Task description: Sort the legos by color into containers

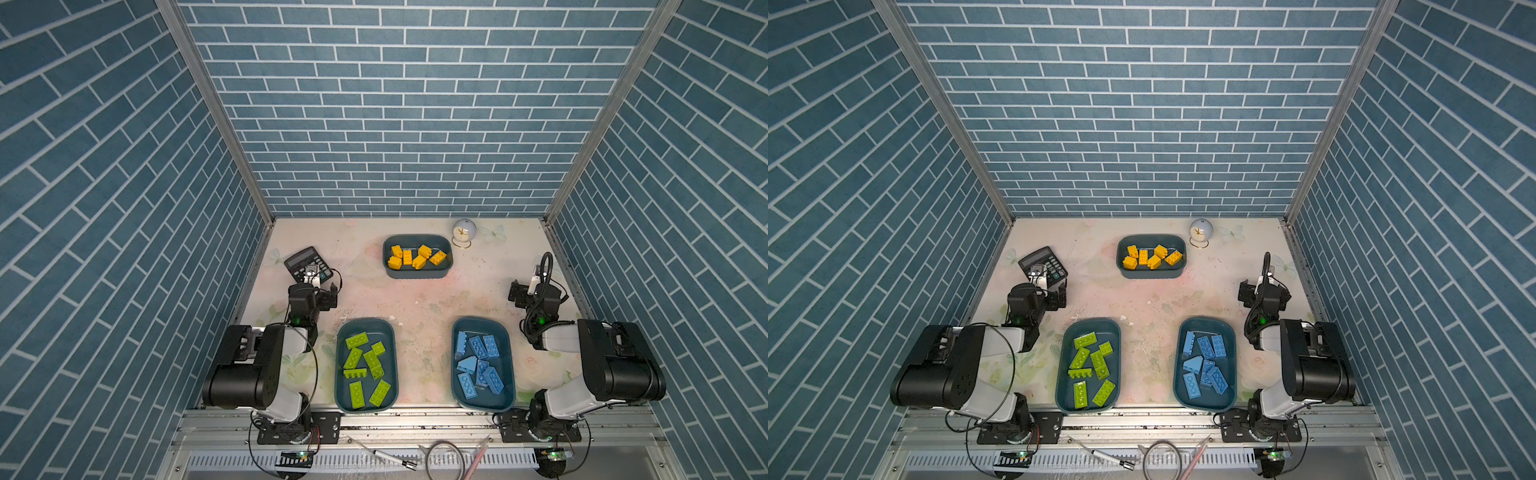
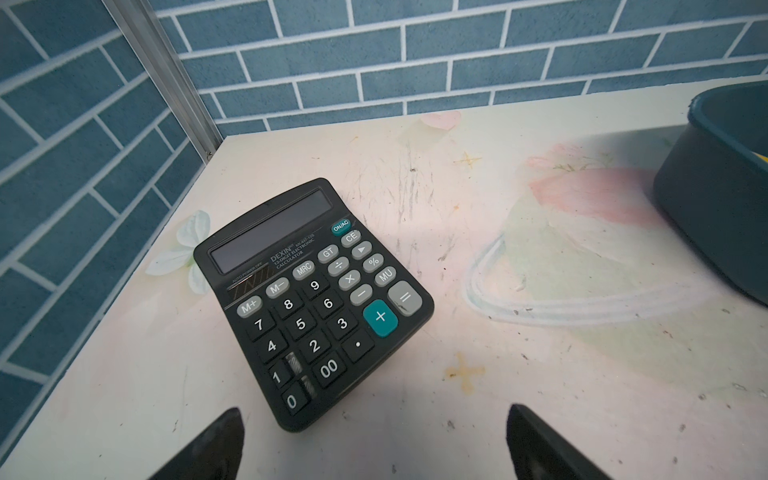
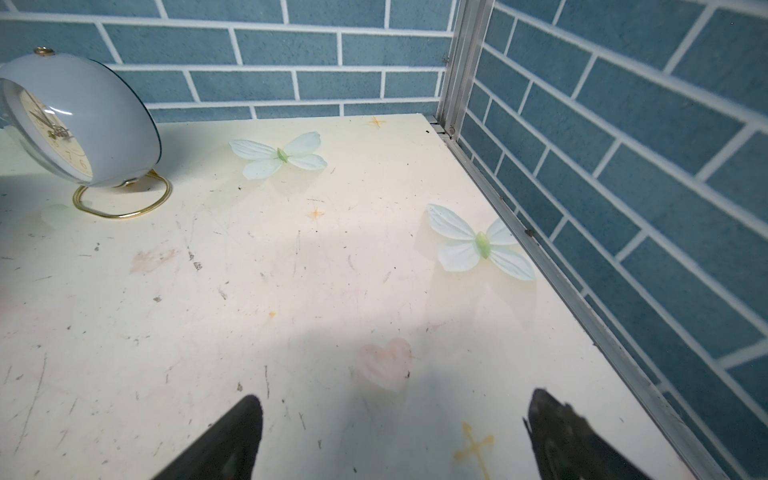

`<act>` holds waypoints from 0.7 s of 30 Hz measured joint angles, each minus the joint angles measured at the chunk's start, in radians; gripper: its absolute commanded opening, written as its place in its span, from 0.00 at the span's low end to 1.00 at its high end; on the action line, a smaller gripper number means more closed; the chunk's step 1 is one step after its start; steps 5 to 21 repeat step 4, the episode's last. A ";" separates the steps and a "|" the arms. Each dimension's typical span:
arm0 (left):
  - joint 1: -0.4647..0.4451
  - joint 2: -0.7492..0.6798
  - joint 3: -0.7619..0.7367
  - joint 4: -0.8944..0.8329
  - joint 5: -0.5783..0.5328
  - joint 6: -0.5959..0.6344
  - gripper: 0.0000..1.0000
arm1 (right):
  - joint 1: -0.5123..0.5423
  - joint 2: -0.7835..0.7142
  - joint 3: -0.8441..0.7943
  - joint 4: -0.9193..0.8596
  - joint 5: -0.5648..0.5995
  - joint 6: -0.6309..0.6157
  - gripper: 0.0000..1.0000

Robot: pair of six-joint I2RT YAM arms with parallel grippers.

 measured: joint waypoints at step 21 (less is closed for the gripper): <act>0.001 0.002 0.000 0.012 0.002 0.000 1.00 | 0.000 0.002 0.000 0.000 -0.003 0.000 0.99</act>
